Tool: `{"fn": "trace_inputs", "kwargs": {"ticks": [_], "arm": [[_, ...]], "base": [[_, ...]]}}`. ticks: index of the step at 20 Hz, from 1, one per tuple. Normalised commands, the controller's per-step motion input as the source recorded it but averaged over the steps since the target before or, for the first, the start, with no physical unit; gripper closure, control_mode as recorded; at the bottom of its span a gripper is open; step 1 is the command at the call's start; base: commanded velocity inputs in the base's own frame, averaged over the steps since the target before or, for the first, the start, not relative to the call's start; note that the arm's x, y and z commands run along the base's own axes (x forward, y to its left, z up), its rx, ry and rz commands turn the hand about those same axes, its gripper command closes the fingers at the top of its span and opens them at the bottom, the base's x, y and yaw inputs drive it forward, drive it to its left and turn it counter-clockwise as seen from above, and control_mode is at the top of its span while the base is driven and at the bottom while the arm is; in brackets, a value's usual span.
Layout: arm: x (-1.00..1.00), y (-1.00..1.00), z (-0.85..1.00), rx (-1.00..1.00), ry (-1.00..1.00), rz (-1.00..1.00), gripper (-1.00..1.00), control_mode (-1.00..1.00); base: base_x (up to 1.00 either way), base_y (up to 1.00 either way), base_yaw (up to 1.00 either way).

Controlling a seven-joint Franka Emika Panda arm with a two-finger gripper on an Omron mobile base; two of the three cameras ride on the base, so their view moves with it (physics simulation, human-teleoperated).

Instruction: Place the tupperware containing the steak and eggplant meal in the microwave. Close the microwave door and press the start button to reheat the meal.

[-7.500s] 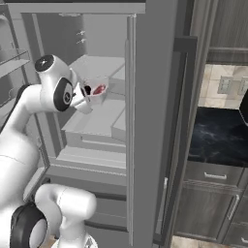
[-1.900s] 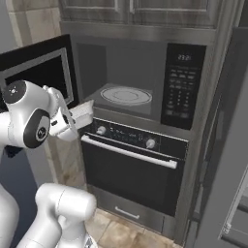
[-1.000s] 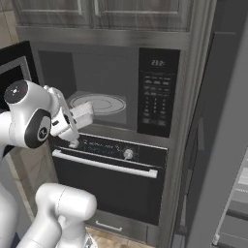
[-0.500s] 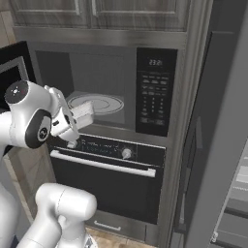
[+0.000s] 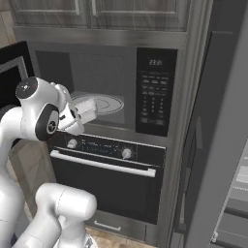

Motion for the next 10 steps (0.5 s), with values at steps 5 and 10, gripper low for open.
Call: {"fn": "trace_inputs", "kwargs": {"ticks": [5,10], "arm": [[0.47,0.01,-0.08,0.0,0.0,0.0,1.0,-1.0],[0.55,0.21,-0.25,0.0,-0.03,0.0,1.0,-1.0]], "base": [[0.0,0.0,0.0],[0.0,0.0,0.0]]}}
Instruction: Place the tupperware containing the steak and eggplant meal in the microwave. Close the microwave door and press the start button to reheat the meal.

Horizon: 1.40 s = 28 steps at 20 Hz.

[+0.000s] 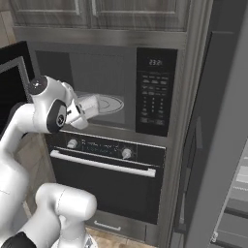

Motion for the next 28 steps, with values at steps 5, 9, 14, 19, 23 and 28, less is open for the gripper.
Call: {"fn": "trace_inputs", "kwargs": {"ticks": [5,9,14,19,23,28], "arm": [[0.53,0.2,-0.31,0.01,-0.09,0.0,1.0,-1.0],[0.48,0.14,-0.09,0.03,-0.13,0.0,1.0,-1.0],[0.42,0.02,0.03,0.04,-0.02,0.0,1.0,-1.0],[0.39,0.0,0.22,0.03,0.12,0.0,1.0,-1.0],[0.4,0.0,0.12,0.01,0.11,0.0,1.0,-1.0],[0.4,0.02,-0.13,0.0,0.0,0.0,1.0,-1.0]], "base": [[0.0,0.0,0.0],[0.0,0.0,0.0],[0.0,0.0,0.0],[0.0,0.0,0.0],[0.0,0.0,0.0],[0.0,0.0,0.0]]}}
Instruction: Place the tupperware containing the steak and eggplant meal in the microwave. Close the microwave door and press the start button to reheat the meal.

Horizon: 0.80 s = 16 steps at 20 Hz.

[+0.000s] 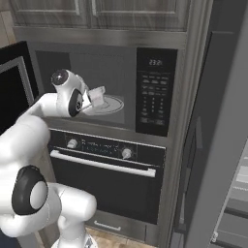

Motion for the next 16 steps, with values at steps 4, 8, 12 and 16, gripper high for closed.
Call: {"fn": "trace_inputs", "kwargs": {"ticks": [4,8,12,16], "arm": [[0.43,0.0,-0.39,0.0,-0.07,0.0,1.0,-1.0],[0.56,0.01,-0.36,0.0,-0.04,0.0,1.0,-1.0],[0.6,0.0,-0.1,0.0,0.03,0.0,1.0,-1.0],[0.57,0.12,0.0,0.0,0.1,0.0,1.0,-1.0]], "base": [[0.0,0.0,0.0],[0.0,0.0,0.0],[0.0,0.0,0.0],[0.0,0.0,0.0]]}}
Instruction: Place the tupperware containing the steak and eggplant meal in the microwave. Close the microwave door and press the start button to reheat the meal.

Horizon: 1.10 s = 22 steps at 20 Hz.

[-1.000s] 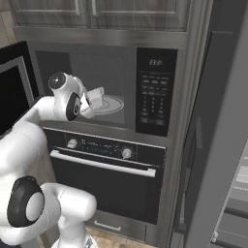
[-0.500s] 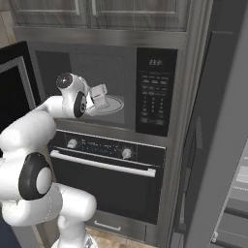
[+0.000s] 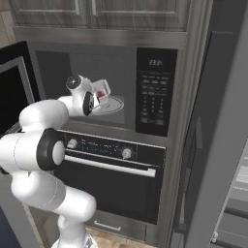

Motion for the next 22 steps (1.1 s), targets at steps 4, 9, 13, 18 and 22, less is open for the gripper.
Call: {"fn": "trace_inputs", "kwargs": {"ticks": [4,9,13,18,22], "arm": [[0.49,0.25,-0.04,0.0,0.1,-0.01,1.0,-1.0],[0.42,0.28,-0.21,-0.01,0.11,-0.03,1.0,-1.0],[0.32,0.31,-0.27,-0.02,0.04,-0.05,-1.0,-1.0],[-0.37,0.04,-0.27,-0.01,-0.06,-0.03,-1.0,-1.0],[-0.84,0.0,-0.08,0.0,-0.15,-0.01,-1.0,-1.0]], "base": [[0.0,0.0,0.0],[0.0,0.0,0.0],[0.0,0.0,0.0],[0.0,0.0,0.0],[0.0,0.0,0.0]]}}
